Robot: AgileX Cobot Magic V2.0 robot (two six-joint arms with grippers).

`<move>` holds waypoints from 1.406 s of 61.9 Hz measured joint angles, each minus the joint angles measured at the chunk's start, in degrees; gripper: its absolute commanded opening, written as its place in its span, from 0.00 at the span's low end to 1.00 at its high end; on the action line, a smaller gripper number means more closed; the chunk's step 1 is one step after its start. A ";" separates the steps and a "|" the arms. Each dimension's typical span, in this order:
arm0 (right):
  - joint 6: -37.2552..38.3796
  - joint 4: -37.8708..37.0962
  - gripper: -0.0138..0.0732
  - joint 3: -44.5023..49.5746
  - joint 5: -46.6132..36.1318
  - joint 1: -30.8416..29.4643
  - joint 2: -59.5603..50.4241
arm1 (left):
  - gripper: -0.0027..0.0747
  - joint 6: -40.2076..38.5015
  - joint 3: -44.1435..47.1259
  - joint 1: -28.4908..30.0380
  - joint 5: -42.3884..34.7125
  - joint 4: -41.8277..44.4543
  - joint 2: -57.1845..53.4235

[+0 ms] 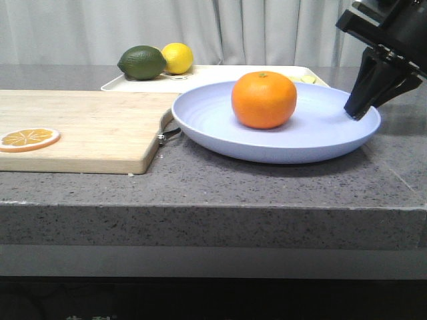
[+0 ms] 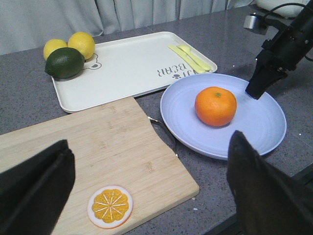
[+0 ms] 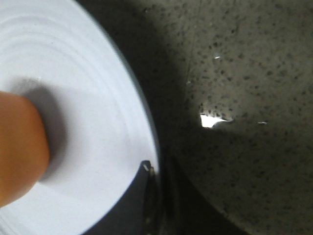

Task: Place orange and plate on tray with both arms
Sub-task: 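Move the right gripper down to grip the rim of the blue plate, then lift the plate with the right gripper and carry it onto the white tray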

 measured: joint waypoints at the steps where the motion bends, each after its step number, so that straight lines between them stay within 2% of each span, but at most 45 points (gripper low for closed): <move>1: 0.00 0.00 0.08 0.00 0.00 0.00 0.00 | 0.82 0.00 0.00 0.00 0.00 0.00 0.00; 18: -0.15 -0.84 0.08 -1.97 1.96 0.00 0.00 | 0.82 0.00 0.00 0.00 0.00 0.00 0.00; 39: 4.54 -1.80 0.09 -13.20 6.11 0.00 0.29 | 0.82 0.00 0.00 0.00 -0.04 0.00 0.00; 68: 6.17 4.30 0.09 -16.37 -3.50 0.00 1.72 | 0.82 0.00 0.00 0.00 -0.04 0.00 0.00; 78: 11.15 6.27 0.09 -20.38 -6.29 0.00 5.36 | 0.82 0.00 0.00 0.00 -0.13 0.00 0.00; 87: 16.39 6.53 0.09 -28.12 -5.48 0.00 12.10 | 0.82 0.00 0.00 0.00 -0.13 0.00 0.00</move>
